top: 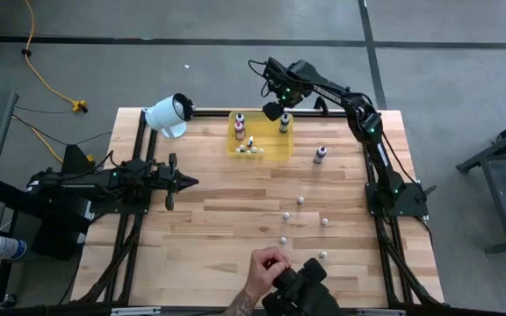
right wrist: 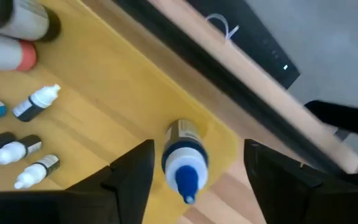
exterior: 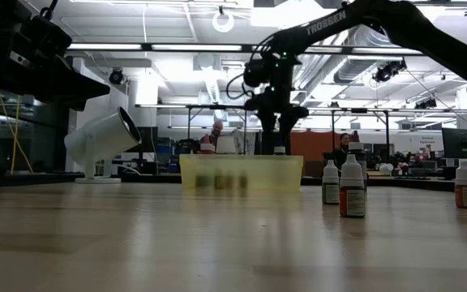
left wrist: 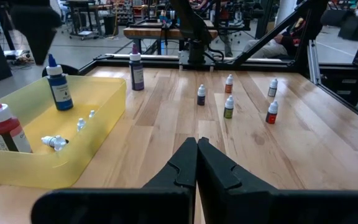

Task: Pick & Place food coloring
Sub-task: Put the large violet food coloring bottle into the yellow container

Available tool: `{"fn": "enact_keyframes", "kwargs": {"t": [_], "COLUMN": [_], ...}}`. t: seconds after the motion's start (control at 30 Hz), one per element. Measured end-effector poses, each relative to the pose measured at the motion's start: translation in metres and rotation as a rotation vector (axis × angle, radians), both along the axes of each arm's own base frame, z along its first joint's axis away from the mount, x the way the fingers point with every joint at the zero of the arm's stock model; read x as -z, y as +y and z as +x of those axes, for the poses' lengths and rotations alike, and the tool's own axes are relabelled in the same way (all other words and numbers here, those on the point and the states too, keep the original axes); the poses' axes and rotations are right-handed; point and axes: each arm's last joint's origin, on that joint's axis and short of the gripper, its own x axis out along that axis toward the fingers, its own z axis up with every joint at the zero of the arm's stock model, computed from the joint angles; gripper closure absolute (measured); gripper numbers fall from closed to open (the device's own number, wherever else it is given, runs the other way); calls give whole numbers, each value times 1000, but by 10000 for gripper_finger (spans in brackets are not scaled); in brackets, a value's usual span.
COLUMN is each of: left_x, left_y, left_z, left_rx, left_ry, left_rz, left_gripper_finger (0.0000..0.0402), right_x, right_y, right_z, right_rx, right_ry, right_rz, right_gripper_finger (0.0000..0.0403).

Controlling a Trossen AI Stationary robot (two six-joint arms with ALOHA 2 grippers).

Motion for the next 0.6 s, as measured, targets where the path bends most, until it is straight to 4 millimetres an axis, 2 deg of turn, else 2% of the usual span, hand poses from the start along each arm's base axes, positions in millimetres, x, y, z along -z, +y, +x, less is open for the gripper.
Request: {"fn": "enact_keyframes", "kwargs": {"t": [0.23,0.4,0.6], "left_x": [0,0,0], "left_y": [0,0,0], "left_z": [0,0,0], "left_rx": [0,0,0], "left_ry": [0,0,0], "left_rz": [0,0,0], "left_gripper_finger": [401,401,401], "right_x": [-46,-73,-94], "right_y": [7,29,57], "right_z": [-5,-26,-55], "right_rx": [-45,-79,-84], "right_ry": [26,53,157], "right_rz": [-101,-116,-99], "right_gripper_finger": [149,148,148]}}
